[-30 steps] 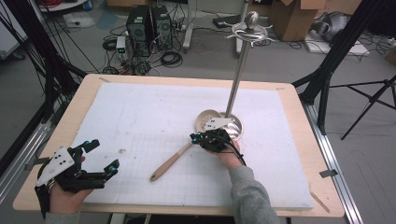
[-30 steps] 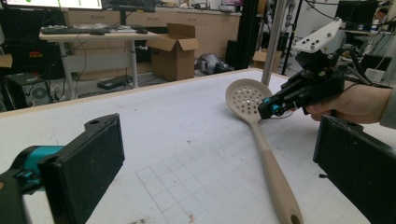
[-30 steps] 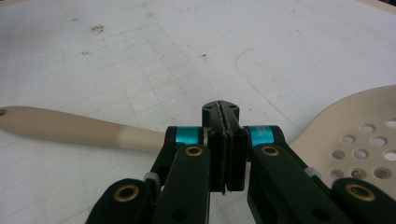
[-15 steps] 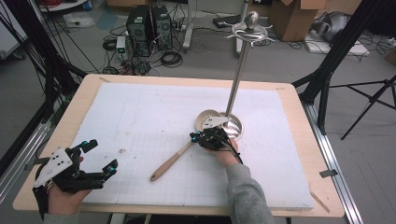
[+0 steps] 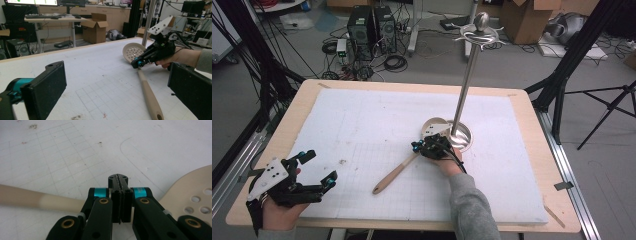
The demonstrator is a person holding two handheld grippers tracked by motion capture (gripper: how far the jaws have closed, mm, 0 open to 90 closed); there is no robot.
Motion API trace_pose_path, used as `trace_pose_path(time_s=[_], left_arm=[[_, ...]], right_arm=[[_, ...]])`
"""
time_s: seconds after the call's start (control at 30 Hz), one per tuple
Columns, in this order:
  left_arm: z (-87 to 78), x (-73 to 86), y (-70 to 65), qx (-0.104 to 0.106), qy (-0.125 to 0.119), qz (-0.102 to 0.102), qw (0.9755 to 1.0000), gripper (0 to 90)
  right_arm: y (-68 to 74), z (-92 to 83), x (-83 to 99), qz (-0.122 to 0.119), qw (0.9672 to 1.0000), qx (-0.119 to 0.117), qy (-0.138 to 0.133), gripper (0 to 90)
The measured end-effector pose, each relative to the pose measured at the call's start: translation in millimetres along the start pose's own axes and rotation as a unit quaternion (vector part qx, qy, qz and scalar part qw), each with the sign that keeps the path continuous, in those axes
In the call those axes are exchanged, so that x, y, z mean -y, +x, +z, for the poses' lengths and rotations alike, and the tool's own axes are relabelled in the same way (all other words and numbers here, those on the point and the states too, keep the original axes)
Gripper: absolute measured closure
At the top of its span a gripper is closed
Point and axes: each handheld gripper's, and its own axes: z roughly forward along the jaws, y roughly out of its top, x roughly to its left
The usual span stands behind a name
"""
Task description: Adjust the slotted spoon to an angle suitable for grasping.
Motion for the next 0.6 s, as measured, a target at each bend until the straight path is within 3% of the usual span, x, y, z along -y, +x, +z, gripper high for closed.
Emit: trace_pose_path(time_s=[0.37,0.6], left_arm=[[7.0,2.4,-2.6,0.014,0.016,-0.003,0.9998,2.3],[7.8,3.4,-2.3,0.014,0.018,-0.004,0.9997,2.3]], right_arm=[[-7.5,2.7,0.9,0.025,0.9992,0.025,0.018,90.0],[-7.2,1.1,1.6,0.044,0.9985,0.023,0.023,90.0]])
